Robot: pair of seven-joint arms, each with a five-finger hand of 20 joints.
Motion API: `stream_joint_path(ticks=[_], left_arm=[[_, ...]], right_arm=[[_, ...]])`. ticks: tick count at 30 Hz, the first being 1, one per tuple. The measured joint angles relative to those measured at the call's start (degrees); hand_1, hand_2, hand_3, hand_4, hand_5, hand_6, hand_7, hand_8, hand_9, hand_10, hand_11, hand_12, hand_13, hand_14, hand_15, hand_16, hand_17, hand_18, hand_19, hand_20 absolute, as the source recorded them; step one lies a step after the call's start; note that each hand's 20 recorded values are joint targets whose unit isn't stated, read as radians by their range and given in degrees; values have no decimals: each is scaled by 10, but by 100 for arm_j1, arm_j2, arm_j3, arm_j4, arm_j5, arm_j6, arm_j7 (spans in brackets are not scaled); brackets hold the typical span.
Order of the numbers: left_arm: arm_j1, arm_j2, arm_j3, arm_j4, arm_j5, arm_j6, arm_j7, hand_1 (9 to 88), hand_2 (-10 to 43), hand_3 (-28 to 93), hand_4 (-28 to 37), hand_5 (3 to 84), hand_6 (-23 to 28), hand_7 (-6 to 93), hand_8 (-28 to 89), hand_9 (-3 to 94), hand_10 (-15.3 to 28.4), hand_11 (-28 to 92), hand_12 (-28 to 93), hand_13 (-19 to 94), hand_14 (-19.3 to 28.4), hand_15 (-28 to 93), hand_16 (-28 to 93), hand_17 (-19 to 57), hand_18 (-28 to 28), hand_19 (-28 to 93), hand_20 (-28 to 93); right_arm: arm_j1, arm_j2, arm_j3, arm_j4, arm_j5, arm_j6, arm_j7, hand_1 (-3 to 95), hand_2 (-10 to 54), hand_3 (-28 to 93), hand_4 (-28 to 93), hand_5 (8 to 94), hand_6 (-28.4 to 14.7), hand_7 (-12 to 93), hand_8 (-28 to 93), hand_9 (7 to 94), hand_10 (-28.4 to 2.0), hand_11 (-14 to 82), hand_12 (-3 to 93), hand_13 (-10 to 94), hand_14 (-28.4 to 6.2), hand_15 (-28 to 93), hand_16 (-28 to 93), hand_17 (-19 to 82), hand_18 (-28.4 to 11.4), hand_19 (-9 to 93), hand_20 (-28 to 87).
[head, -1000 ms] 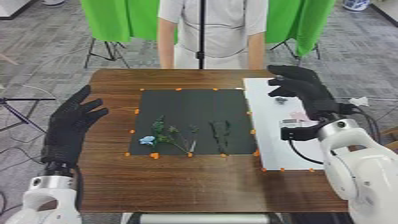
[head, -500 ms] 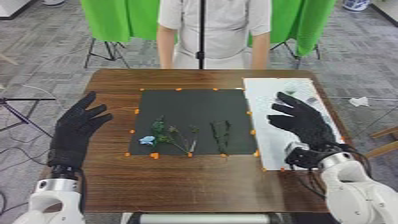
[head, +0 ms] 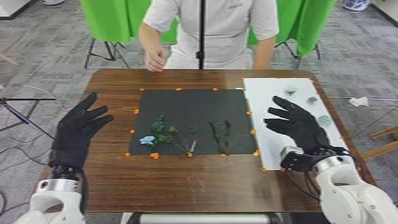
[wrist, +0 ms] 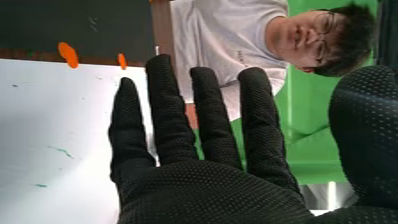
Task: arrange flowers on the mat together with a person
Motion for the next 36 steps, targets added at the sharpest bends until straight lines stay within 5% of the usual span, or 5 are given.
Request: stream_joint_path(ticks=[36], left_arm=[[21,-5,8,-8,1,-2,-8,250,52,798,-270,369,53,108,-88,379,182,250,94,298,268,499,-76,-75,261,506,184]], right_arm=[[125,-5,20,34,88,-15,21,209,13,758,-283,419,40,157,-127,445,-126,73,149,391,-168,260,174,50,-227,485,166]])
